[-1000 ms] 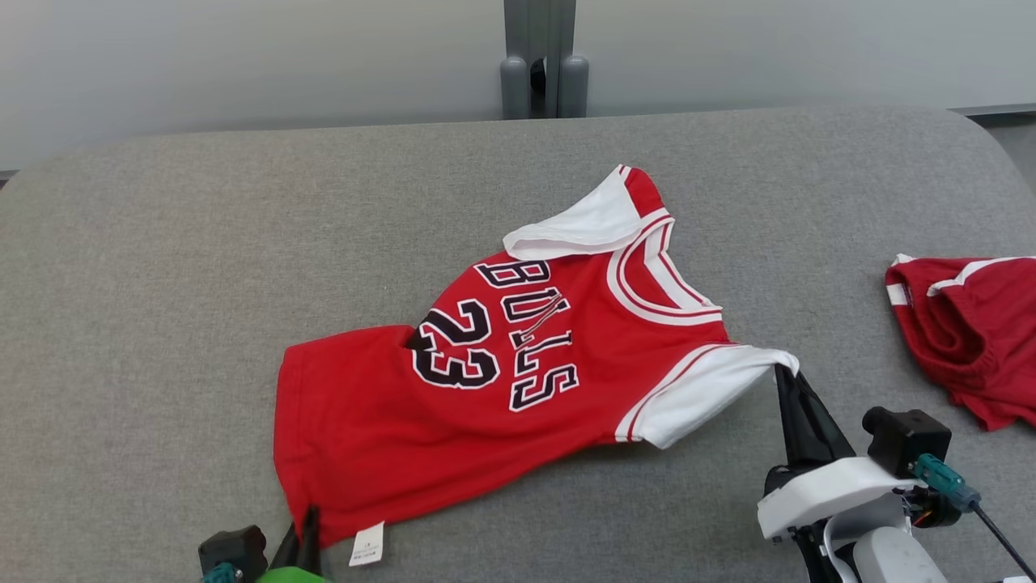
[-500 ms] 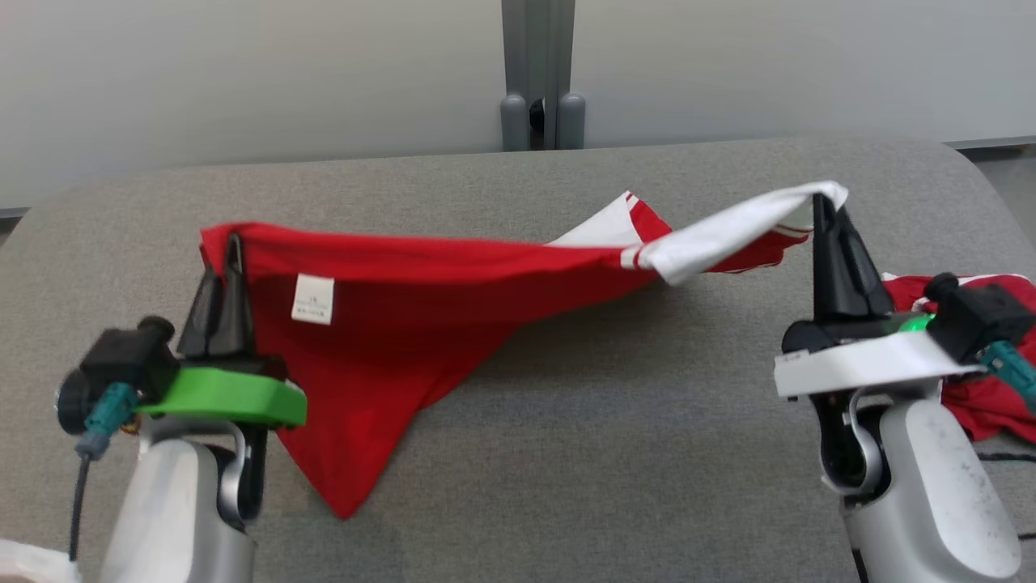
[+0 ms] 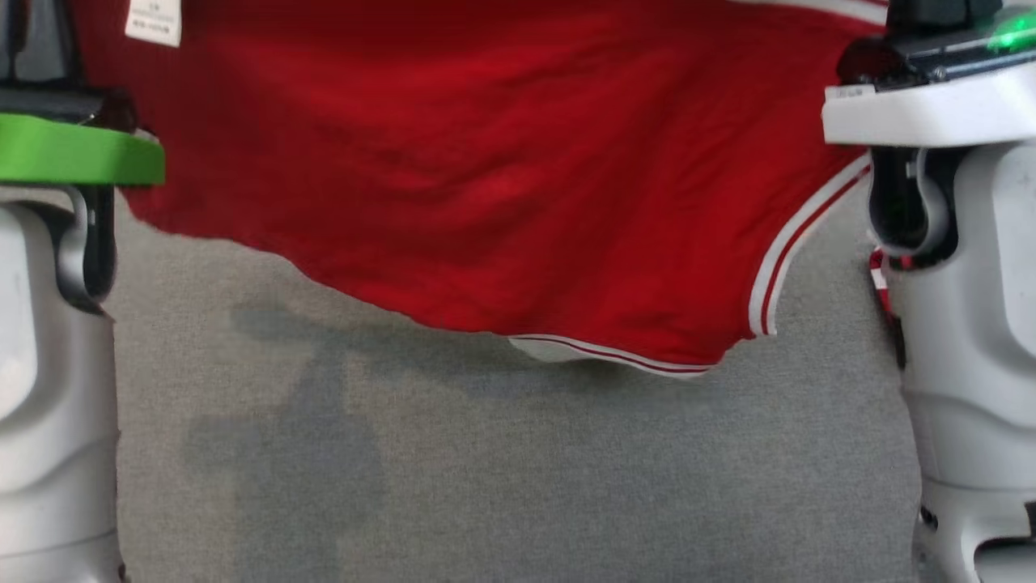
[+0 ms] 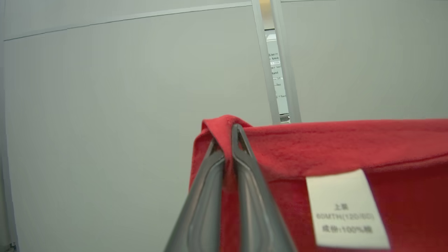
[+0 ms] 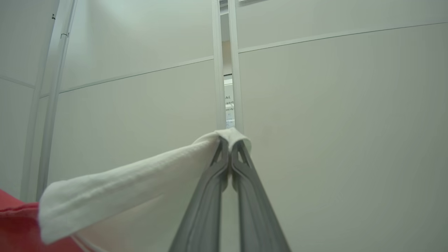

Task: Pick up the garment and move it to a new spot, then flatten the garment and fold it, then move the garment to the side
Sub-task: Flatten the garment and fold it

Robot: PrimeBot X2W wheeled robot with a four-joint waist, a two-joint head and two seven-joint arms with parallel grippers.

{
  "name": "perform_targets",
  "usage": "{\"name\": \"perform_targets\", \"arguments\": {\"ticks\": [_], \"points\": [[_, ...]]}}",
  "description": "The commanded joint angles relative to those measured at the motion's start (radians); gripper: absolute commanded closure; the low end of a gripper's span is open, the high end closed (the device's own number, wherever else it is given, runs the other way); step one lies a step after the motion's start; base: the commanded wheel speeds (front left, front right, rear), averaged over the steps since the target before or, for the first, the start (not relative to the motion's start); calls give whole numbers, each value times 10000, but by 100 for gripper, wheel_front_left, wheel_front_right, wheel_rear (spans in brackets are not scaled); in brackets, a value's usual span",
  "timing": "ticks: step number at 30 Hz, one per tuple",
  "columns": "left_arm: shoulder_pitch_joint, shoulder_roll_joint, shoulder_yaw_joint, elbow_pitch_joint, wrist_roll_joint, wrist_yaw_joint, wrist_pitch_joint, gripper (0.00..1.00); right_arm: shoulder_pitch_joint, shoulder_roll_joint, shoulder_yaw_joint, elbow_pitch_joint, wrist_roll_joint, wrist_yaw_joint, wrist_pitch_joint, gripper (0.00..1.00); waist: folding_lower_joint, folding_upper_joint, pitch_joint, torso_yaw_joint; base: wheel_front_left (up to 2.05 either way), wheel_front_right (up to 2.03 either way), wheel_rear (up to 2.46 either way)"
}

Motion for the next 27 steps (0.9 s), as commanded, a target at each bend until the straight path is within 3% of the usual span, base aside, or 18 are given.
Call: {"name": "perform_targets", "arguments": {"ticks": [1,9,16,22,27], "points": [[-496,154,-52,252,88,-26,-46,100,-573,-65,-48,307,-150,-6,-1,100,0,0,710,14,0,0,0],[-3243,369,-219,2645,694,342,-257,100,-4096,162,-773,3100,-1603,-10,-183,100,0,0,1829,-86,0,0,0],[-5072,280,56,1886,1072,628,-251,100,-6059,381,-2410,2658,-2936,-13,-184,100,0,0,2589,34,0,0,0],[-4137,1,256,2200,864,385,-253,100,-5182,431,-2330,3452,-2940,-13,-186,100,0,0,2961,5,0,0,0],[-2404,-486,411,2686,566,229,-260,100,-3255,392,-2173,3586,-2230,-14,-187,100,0,0,3262,-20,0,0,0]]}}
